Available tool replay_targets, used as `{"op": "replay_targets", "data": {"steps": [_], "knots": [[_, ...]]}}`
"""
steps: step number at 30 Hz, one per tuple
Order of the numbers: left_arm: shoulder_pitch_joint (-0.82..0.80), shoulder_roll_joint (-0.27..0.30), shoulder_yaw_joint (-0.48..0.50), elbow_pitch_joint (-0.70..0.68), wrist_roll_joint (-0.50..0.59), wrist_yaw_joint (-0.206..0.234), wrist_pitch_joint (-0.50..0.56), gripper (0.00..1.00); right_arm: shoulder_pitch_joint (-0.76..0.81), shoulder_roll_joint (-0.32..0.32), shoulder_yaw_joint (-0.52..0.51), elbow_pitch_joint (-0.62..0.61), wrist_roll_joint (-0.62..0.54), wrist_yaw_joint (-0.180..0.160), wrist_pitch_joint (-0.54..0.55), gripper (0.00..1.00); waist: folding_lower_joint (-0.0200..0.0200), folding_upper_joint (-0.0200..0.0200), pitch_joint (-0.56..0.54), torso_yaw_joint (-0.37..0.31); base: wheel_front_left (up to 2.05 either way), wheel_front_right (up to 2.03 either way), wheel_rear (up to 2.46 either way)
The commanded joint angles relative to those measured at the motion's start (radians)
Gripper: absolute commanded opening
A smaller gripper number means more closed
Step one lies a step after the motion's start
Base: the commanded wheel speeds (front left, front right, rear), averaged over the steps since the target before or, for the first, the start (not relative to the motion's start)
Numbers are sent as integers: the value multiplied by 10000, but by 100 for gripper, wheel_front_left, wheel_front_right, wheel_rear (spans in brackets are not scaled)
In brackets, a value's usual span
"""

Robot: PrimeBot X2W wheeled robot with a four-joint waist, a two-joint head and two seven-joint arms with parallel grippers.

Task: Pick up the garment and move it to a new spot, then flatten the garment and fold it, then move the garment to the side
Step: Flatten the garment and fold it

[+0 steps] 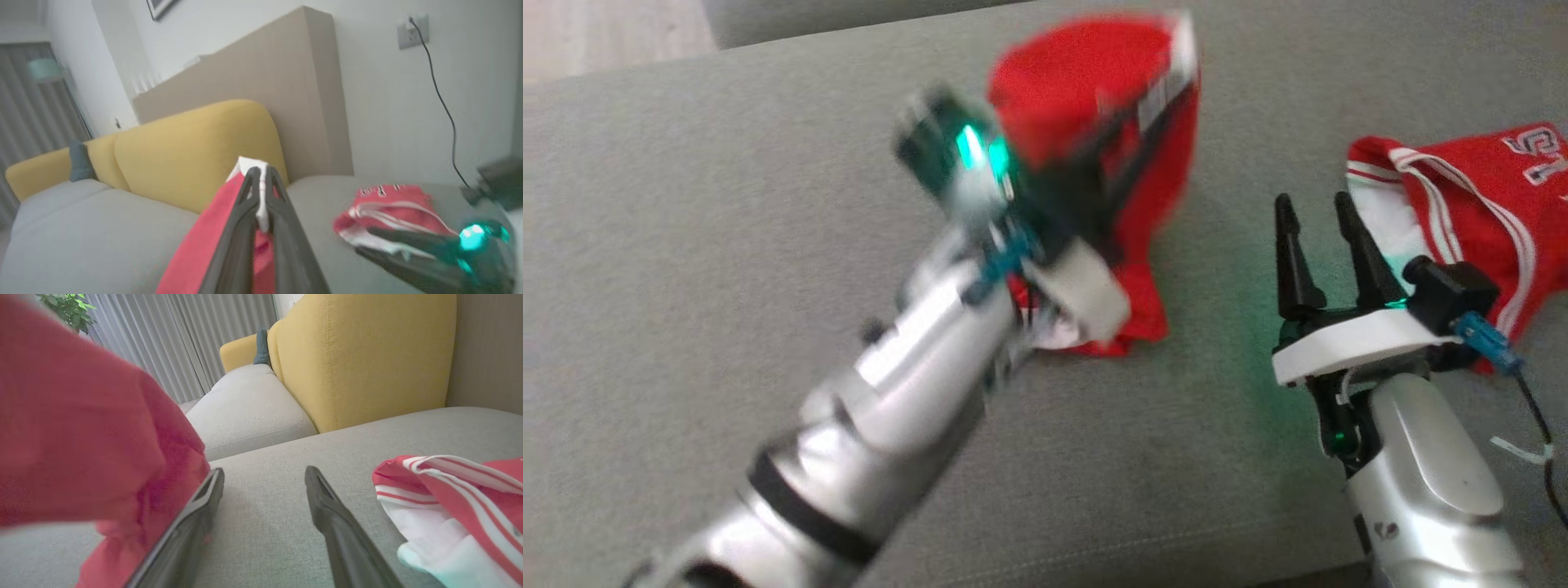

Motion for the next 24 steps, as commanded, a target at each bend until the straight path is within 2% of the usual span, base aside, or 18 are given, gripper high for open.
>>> {"op": "replay_targets", "data": {"steps": [1,4,9,13,17,18,19,24], "knots": [[402,222,10,-131,-44,26,-38,0,8,70,71,-294,-94,65,-65,100,0,0,-52,347,0,0,0],[1594,255,-96,451,-155,172,-38,0,96,70,-57,-308,-176,65,-65,100,0,0,-144,771,0,0,0],[3448,678,679,996,-514,605,-38,0,170,70,-77,-247,-353,65,-65,100,0,0,-317,1416,0,0,0],[4425,763,826,1117,-424,597,-38,0,59,70,-93,-89,-681,65,-65,100,0,0,-440,1898,0,0,0],[4872,588,1020,1127,-381,642,-38,0,-404,-10,62,300,-1190,65,-65,100,0,0,-499,2286,0,0,0],[4921,526,1043,1097,-360,647,-38,26,-591,-83,176,438,-1285,65,-65,100,0,0,-493,2371,0,0,0],[4955,466,1067,1057,-341,658,-38,100,-811,-161,303,589,-1345,65,-47,100,0,0,-476,2446,0,0,0],[5016,268,1164,747,-361,741,-38,100,-2361,-728,1284,1290,-1422,65,593,100,0,0,-234,2825,0,0,0]]}}
